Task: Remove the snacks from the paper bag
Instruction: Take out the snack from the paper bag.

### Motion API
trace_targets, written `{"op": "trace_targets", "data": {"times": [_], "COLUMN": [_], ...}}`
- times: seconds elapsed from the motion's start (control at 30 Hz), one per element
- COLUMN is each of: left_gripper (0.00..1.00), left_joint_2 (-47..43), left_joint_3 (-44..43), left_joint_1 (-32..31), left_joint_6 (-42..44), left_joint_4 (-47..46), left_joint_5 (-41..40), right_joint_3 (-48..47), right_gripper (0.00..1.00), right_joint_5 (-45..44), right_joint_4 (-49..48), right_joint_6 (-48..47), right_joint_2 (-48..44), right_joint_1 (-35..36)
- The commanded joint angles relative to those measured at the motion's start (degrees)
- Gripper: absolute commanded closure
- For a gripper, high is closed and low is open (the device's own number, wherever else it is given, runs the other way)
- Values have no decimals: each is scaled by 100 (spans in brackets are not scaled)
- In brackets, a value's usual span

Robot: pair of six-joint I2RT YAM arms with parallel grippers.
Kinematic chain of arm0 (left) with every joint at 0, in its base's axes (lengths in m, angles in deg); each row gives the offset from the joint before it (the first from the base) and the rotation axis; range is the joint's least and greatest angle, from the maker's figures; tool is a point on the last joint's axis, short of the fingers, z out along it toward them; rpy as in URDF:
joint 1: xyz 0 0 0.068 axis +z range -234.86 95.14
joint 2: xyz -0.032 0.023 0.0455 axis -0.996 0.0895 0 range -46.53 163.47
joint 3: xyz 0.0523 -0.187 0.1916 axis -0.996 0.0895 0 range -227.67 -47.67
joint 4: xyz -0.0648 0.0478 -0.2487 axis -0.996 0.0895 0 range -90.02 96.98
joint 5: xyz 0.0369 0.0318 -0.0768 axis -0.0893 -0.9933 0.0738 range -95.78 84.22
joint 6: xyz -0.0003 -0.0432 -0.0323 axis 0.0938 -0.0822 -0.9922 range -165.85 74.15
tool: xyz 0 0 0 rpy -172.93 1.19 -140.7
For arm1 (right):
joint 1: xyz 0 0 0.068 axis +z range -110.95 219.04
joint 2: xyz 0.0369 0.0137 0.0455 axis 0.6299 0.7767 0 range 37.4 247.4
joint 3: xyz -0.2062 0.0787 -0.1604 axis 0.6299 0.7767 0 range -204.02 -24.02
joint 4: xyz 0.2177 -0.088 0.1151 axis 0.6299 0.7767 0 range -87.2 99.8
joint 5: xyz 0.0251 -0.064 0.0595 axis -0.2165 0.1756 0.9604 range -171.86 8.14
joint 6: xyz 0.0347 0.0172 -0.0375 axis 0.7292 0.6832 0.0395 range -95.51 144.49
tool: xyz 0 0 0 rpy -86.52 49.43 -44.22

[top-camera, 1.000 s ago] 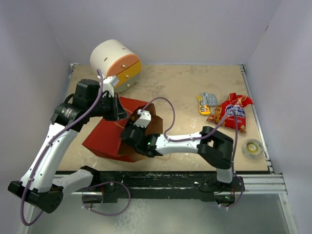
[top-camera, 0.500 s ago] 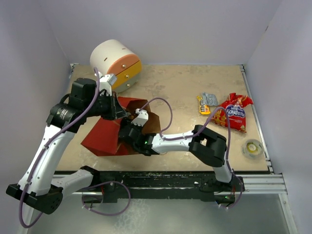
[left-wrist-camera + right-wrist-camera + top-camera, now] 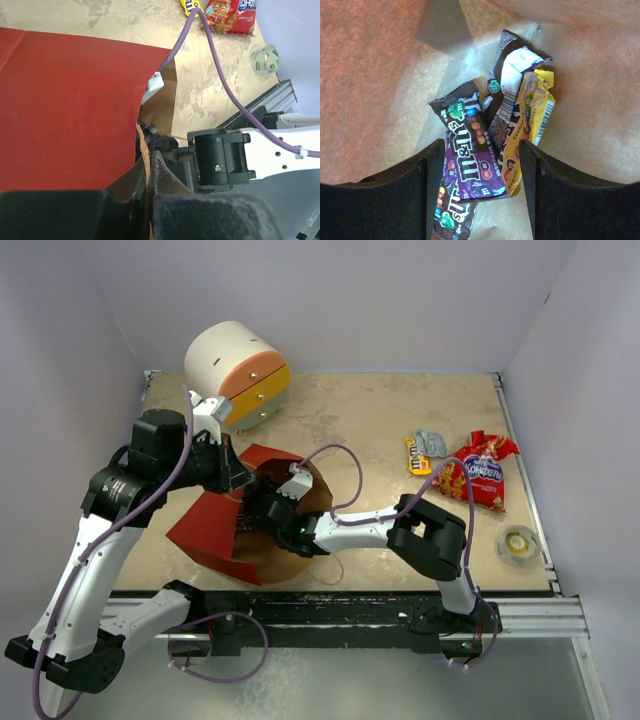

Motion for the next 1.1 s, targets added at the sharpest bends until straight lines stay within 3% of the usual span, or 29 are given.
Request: {"op": "trace_targets", "data": {"times": [0.0, 0.3, 0.6, 0.8, 0.87, 1.0, 1.07], "left_gripper": [100, 100, 100, 100, 100, 100, 100], "left_joint_2": [23, 178, 132, 124, 129, 150, 126], "left_joint_3": [-21, -157, -133, -115, -91, -66, -26], "left_joint_1": [9, 11, 5, 2, 6, 7, 8], "left_joint_6": [179, 244, 193, 105, 96, 85, 62], "left_joint_4": [-193, -222, -155, -158, -158, -155, -162], "left_joint_5": [23, 111, 169, 155, 144, 82, 13], "right_joint_3": [-101, -225, -682, -817, -767, -726, -722], "right_gripper": [37, 37, 44, 64, 82, 100, 100], "right_joint_5": [-349, -125, 183, 332, 400, 459, 413], "right_joint_4": [488, 1343, 1162, 1168, 854, 418, 410], "right_joint_6": [764, 1371, 1168, 1100, 868, 273, 37], "right_joint_2": [-159, 39, 565, 667, 604, 461, 333], "right_joint_1": [-82, -92, -238, -379, -422, -482, -492]}}
